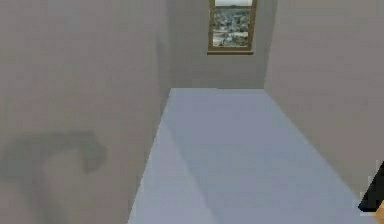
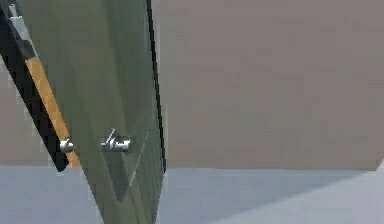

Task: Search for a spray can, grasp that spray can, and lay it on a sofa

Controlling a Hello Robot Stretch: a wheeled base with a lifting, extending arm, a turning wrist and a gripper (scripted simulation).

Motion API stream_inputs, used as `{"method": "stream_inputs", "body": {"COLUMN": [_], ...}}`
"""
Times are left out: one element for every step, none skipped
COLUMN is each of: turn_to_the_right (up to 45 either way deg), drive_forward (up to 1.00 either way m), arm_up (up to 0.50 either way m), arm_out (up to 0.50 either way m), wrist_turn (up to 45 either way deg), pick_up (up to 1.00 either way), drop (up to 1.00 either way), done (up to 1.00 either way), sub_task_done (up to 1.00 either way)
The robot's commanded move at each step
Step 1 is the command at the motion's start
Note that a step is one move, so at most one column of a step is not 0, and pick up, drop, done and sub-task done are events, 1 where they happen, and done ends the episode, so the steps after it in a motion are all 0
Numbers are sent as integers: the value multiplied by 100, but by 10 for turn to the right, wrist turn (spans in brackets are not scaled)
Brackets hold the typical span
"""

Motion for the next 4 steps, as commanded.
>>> {"method": "stream_inputs", "body": {"turn_to_the_right": [0, 330, 0, 450], "drive_forward": [45, 0, 55, 0], "arm_up": [0, 0, 0, 0], "arm_out": [0, 0, 0, 0], "wrist_turn": [0, 0, 0, 0], "pick_up": [0, 0, 0, 0], "drop": [0, 0, 0, 0], "done": [0, 0, 0, 0], "sub_task_done": [0, 0, 0, 0]}}
